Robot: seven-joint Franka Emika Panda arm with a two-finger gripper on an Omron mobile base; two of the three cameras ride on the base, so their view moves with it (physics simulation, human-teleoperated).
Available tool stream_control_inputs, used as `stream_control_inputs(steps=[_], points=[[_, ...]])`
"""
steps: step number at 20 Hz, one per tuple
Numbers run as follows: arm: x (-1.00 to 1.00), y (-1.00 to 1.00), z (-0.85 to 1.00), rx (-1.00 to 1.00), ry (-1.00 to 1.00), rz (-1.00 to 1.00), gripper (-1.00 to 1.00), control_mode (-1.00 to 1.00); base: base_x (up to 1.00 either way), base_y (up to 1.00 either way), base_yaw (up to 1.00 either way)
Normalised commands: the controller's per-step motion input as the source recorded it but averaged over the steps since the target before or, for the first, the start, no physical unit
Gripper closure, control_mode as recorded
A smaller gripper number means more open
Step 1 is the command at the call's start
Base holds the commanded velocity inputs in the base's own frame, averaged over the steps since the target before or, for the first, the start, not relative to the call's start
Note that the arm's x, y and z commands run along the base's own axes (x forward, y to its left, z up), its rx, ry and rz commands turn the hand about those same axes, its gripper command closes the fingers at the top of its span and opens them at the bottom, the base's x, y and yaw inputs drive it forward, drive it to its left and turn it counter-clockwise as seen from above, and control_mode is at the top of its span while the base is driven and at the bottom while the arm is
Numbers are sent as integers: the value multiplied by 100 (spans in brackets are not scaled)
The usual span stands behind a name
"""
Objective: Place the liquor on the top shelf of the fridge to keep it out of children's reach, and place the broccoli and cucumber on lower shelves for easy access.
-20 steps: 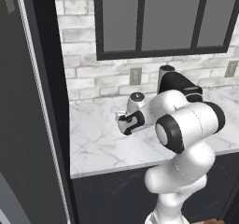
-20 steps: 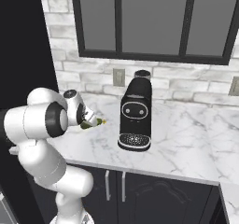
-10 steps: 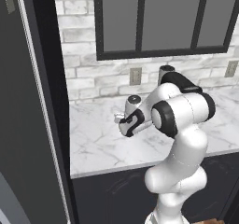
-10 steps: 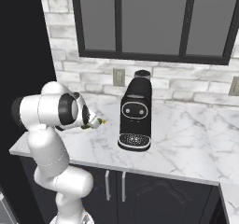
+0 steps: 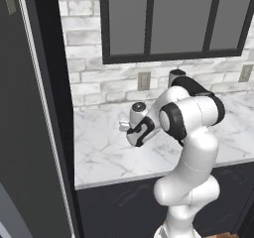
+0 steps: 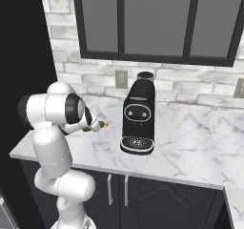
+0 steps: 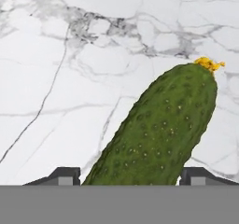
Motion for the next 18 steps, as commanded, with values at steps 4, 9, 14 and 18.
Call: stream_control_inputs(steps=[4,9,14,18], points=[[-26,0,2,0,0,-2,100,-100,0,0,0],[-54,-5,43,0,0,-1,100,-100,0,0,0],[-54,-2,81,0,0,0,100,-100,0,0,0],[-48,-1,96,0,1,1,100,-100,0,0,0]])
